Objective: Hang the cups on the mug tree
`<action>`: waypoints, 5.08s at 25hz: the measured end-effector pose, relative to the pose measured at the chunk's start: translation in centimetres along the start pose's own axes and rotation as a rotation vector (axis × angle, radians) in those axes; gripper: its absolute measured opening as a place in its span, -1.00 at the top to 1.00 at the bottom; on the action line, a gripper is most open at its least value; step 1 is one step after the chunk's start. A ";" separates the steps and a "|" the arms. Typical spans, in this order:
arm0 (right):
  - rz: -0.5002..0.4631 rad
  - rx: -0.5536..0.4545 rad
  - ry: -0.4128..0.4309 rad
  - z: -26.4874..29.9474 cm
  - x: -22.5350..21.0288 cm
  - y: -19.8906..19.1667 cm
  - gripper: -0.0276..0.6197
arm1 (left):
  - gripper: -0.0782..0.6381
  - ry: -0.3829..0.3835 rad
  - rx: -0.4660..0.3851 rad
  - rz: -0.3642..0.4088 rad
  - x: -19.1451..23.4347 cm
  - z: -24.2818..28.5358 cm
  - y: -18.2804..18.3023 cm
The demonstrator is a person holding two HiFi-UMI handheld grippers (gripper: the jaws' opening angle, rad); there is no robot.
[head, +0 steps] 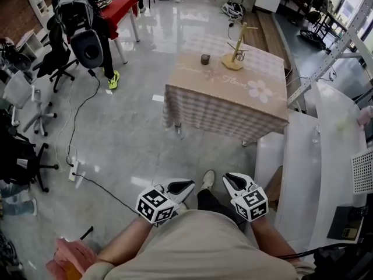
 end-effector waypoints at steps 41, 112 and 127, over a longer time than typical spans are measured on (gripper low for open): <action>0.223 -0.050 -0.246 16.6 -35.4 13.2 0.61 | 0.35 0.046 0.174 0.072 35.5 27.5 28.8; 0.524 0.011 -0.555 21.5 -38.1 15.8 0.61 | 0.01 0.143 -0.040 0.693 49.0 37.3 55.2; 0.544 0.021 -0.573 20.3 -37.7 14.8 0.61 | 0.01 0.113 0.018 0.724 47.8 39.4 52.6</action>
Point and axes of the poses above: the fingertips, and each gripper's own axes: z forward along the fingers, x to its left, y out of its top, the point moved 7 cm from there along -z, backward along the fingers, and after that the axes turned 7 degrees about -y, right-handed, at the moved point
